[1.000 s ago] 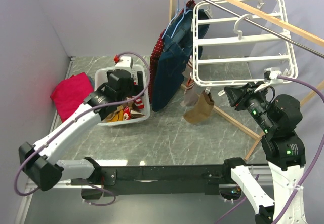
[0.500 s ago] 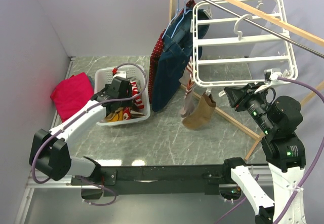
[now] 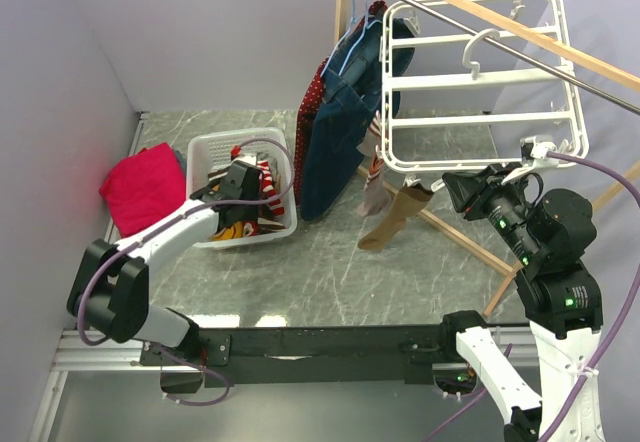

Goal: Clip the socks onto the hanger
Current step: Pick up the sock from the bin.

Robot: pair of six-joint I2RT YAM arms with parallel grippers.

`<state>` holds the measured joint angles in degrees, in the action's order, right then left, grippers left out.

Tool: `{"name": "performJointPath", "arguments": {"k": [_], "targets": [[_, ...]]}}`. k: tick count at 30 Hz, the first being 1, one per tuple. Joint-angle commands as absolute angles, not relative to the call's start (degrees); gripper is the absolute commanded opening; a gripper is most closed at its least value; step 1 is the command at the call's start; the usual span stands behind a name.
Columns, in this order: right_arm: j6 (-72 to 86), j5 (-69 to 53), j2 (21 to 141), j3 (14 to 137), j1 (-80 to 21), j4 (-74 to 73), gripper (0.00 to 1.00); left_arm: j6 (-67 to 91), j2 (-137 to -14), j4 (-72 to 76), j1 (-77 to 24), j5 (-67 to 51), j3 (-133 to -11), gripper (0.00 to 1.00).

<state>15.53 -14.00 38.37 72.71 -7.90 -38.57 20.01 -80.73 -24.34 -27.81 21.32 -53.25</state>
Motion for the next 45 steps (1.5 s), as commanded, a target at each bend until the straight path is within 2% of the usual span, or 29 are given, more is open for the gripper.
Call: {"name": "performJointPath", "arguments": {"k": [1,5,9,14,30,33,35,37,41,43,45], "targets": [[15.1,-14.5,38.1,72.5,-8.1,-37.6,0.0,17.0,-82.6,-20.1,-27.4,22.5,-55.1,0.49],[15.2,-14.6,38.1,72.2,-8.3,-37.4,0.0,16.6,-86.0,-20.7,-27.2,23.4,-56.2,0.49],[15.3,-14.5,37.8,72.0,-8.2,-37.2,0.0,16.2,-86.0,-19.3,-26.5,24.6,-57.2,0.44],[15.2,-14.4,37.6,71.8,-8.2,-37.2,0.0,14.9,-87.3,-18.6,-25.8,26.6,-59.6,0.43],[15.7,-14.9,37.5,71.8,-8.3,-36.9,0.0,14.9,-91.2,-17.8,-24.0,24.5,-62.0,0.43],[15.8,-14.9,37.4,71.7,-8.2,-36.7,0.0,15.1,-91.8,-17.8,-23.8,24.4,-62.0,0.38],[15.7,-14.9,37.4,71.7,-8.3,-36.8,0.0,15.1,-92.1,-17.8,-23.6,24.3,-62.1,0.29],[15.7,-14.9,37.4,71.7,-8.2,-36.8,0.0,15.2,-91.7,-17.8,-23.6,24.1,-62.1,0.26],[15.8,-14.9,37.2,71.6,-8.2,-36.7,0.0,15.3,-90.1,-18.4,-23.5,24.3,-62.4,0.06],[15.6,-14.9,37.3,71.8,-8.2,-36.9,0.0,15.3,-87.5,-19.5,-23.4,24.5,-62.8,0.01],[15.7,-14.9,37.4,72.0,-8.2,-36.9,0.0,15.1,-85.0,-20.4,-23.5,25.0,-63.9,0.01]]}}
